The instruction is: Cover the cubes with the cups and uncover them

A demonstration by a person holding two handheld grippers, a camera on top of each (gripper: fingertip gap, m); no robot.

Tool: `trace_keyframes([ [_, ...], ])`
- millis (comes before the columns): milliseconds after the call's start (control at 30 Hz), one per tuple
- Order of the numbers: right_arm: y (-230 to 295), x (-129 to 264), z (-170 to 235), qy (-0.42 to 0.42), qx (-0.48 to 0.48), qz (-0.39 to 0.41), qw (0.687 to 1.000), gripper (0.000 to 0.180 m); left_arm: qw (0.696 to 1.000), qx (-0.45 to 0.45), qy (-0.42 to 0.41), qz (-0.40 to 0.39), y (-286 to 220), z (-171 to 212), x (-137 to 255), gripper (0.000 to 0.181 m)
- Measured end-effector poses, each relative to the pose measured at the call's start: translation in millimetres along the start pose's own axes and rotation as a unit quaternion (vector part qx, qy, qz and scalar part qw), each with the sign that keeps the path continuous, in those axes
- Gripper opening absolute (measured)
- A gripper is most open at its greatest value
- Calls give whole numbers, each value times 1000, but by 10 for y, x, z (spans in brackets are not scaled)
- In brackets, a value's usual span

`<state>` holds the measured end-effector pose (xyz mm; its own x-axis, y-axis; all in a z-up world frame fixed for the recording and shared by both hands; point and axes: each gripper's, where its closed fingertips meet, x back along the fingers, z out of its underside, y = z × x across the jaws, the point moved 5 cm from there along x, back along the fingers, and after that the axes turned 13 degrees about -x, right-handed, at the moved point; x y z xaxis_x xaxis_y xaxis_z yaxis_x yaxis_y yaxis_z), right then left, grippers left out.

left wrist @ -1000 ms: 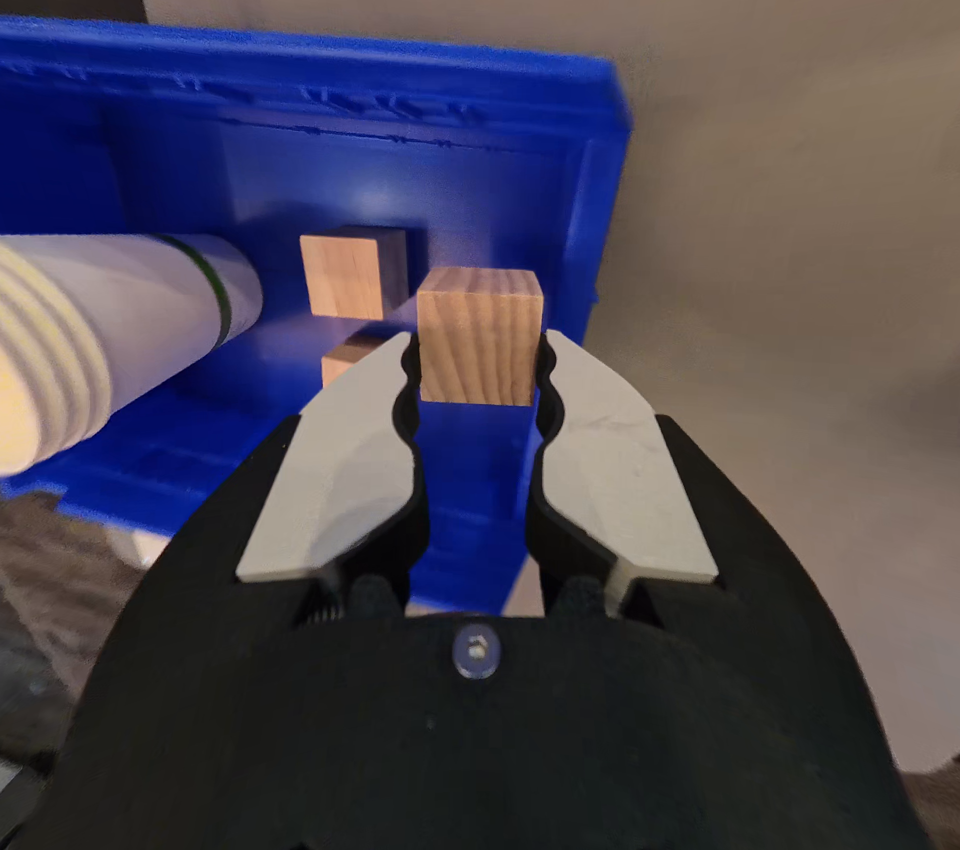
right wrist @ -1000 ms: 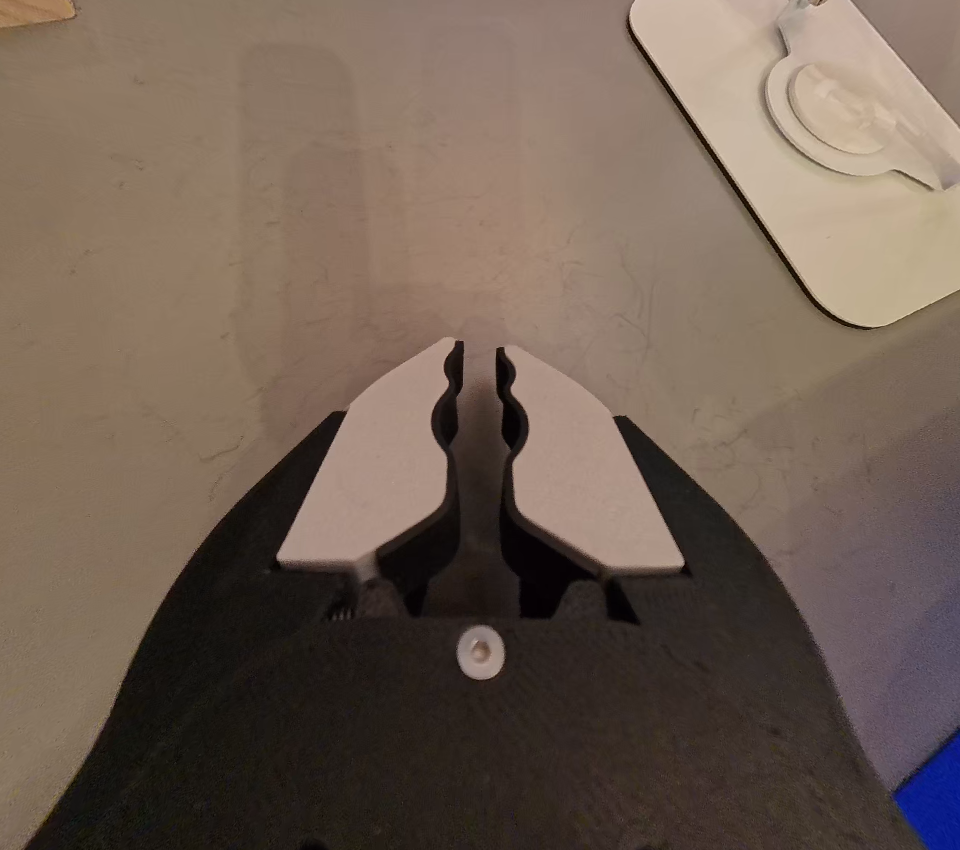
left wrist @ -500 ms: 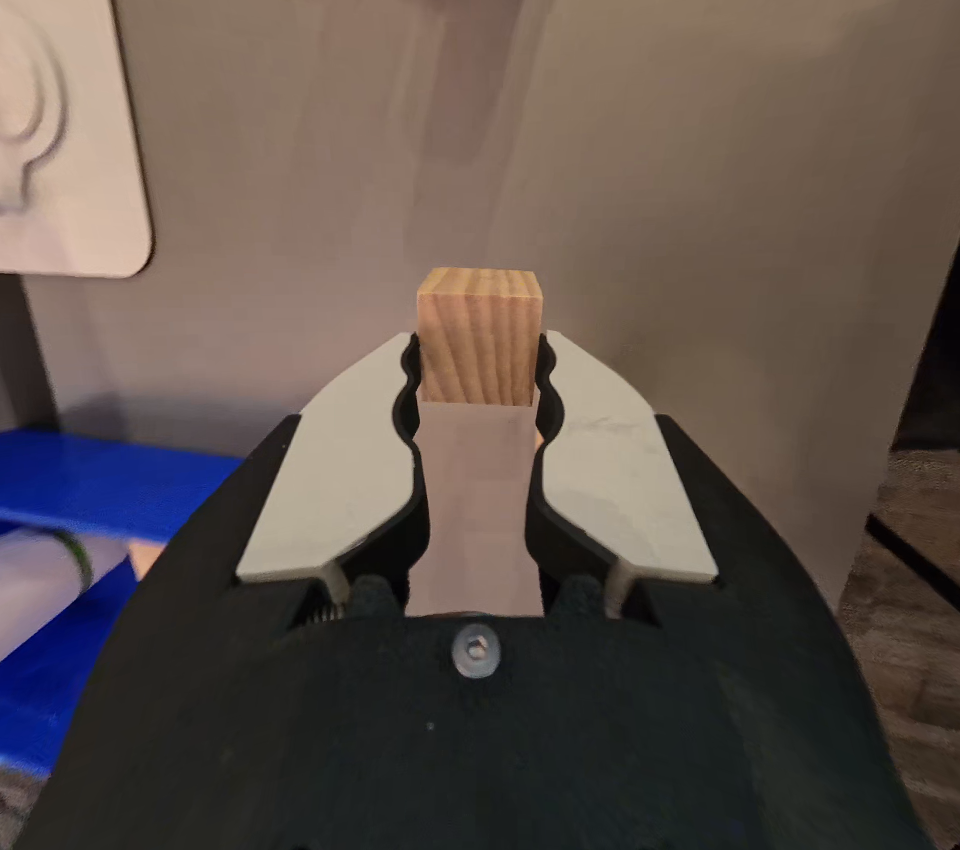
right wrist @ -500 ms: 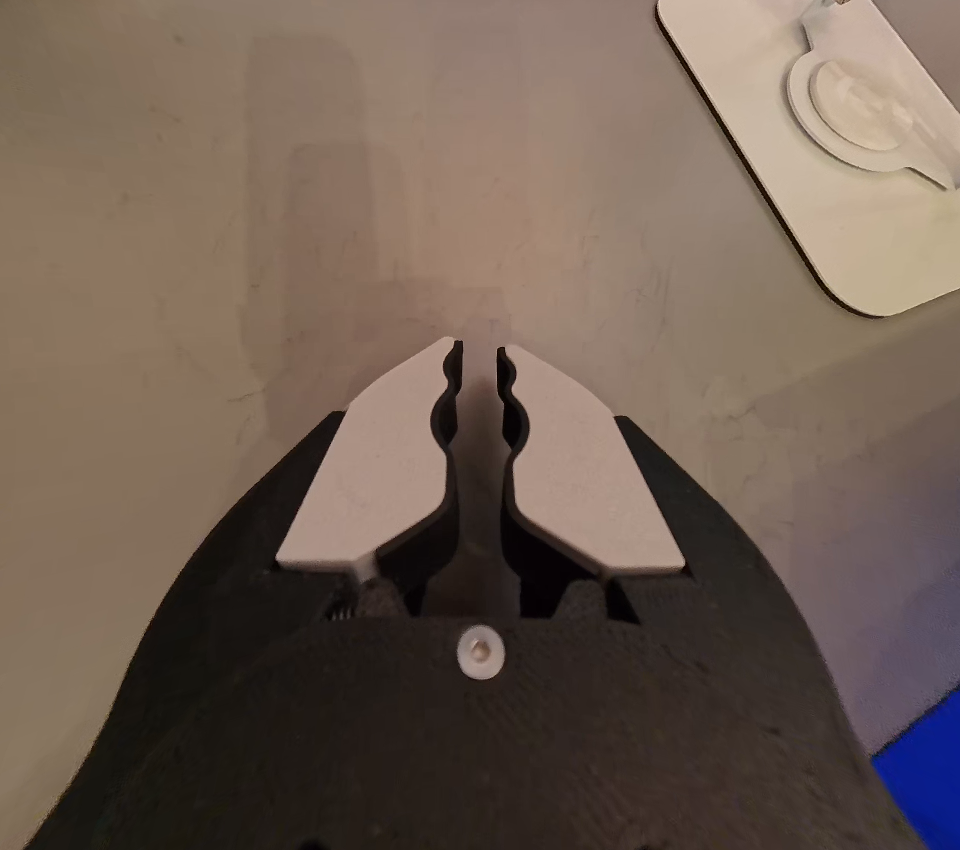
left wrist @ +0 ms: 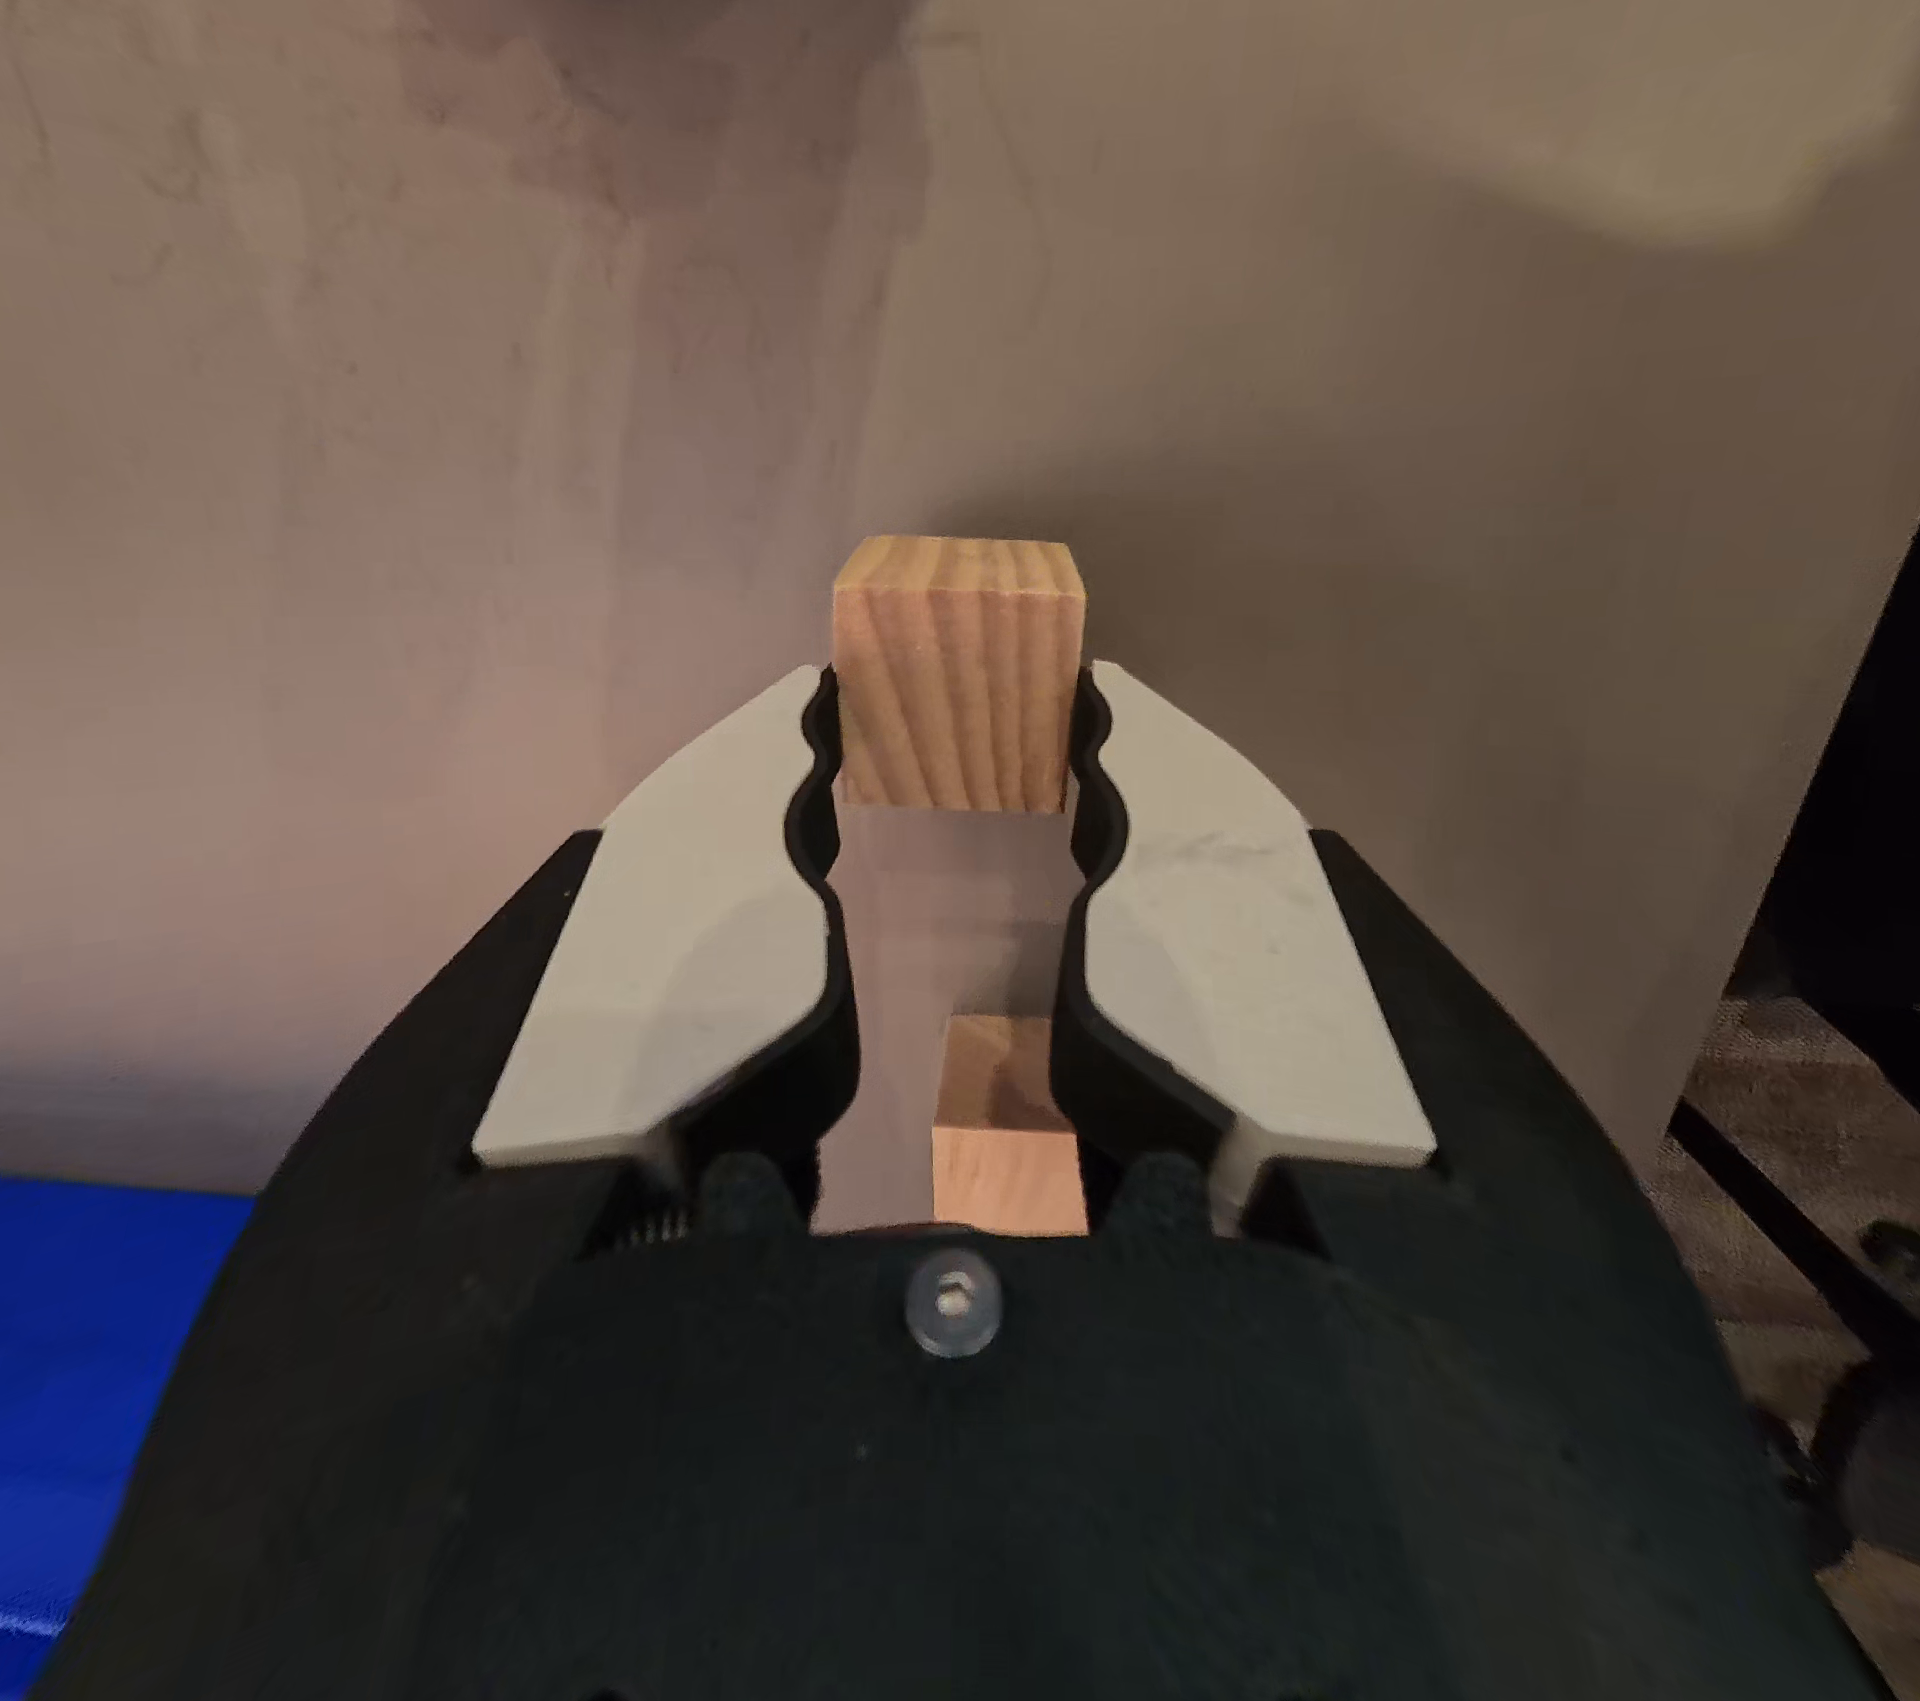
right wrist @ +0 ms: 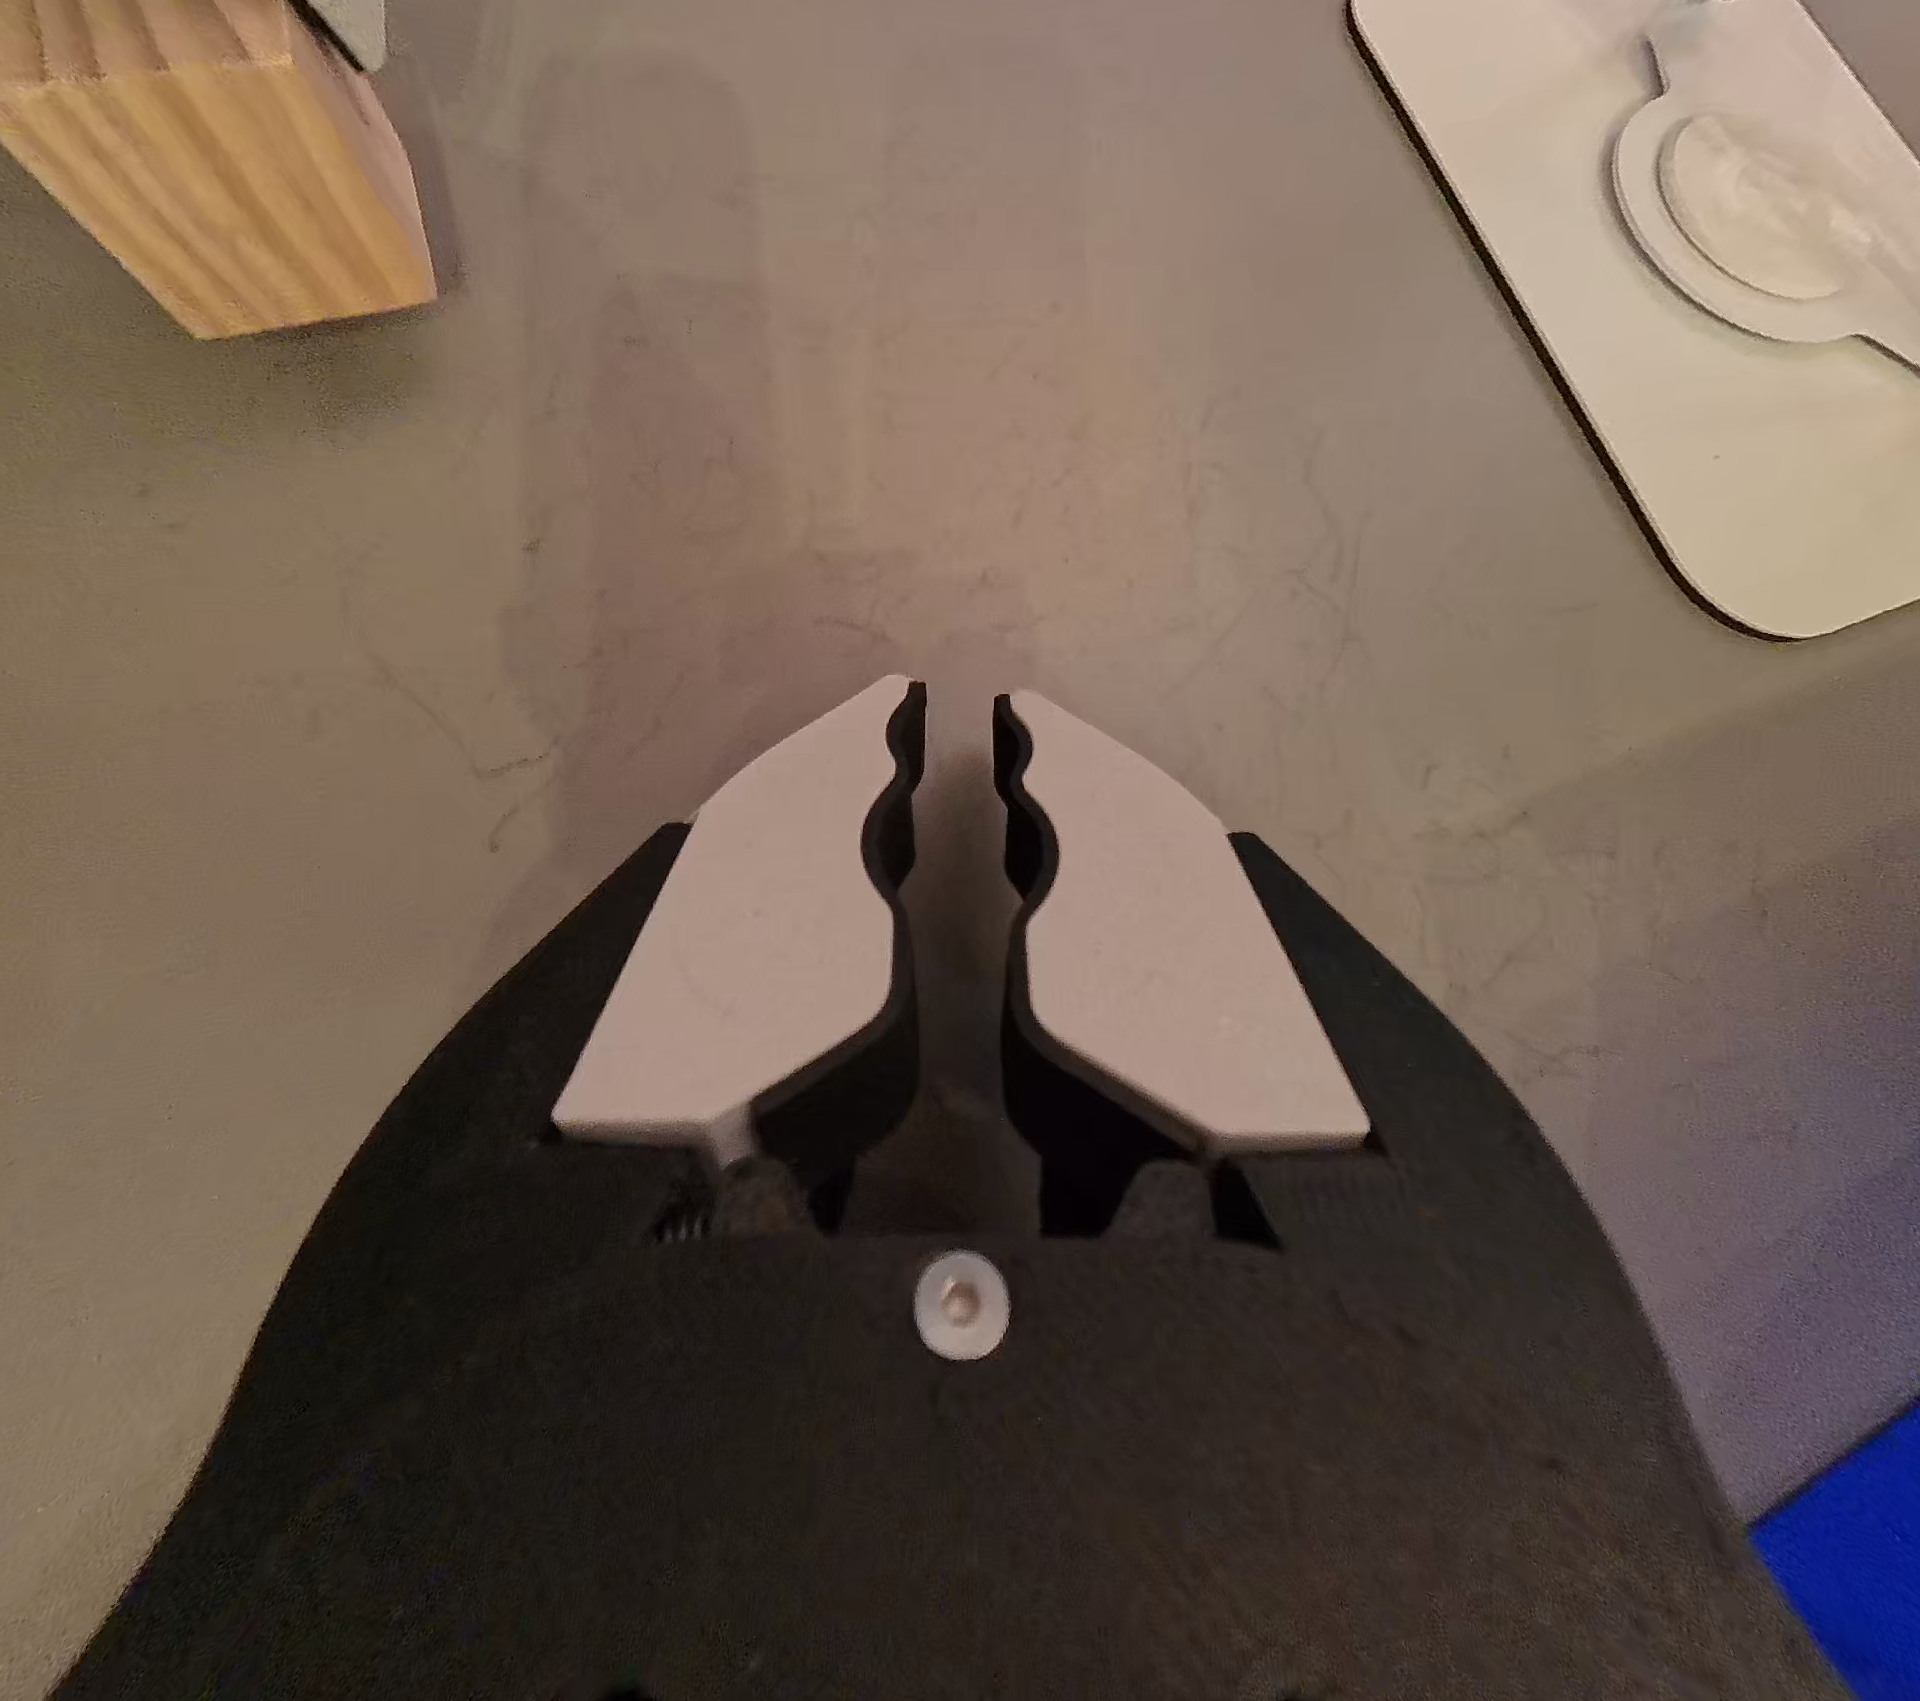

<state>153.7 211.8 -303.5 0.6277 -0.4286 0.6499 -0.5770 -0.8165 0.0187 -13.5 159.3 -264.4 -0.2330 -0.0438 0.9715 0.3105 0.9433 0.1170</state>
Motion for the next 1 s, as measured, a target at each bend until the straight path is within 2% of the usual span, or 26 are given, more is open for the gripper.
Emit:
trace_keyframes([
  [500,8,-4,9,4,3,-3,1000,12,999,24,35,23,-24,-60,-147,42],
  [800,13,-5,13,5,5,-3,1000,12,998,41,18,37,-16,-49,-136,42],
  [900,15,-3,13,5,6,-4,1000,12,998,47,13,25,11,-22,-65,58],
  [1000,13,2,17,4,5,-5,1000,12,999,53,-5,-7,75,34,166,64],
])
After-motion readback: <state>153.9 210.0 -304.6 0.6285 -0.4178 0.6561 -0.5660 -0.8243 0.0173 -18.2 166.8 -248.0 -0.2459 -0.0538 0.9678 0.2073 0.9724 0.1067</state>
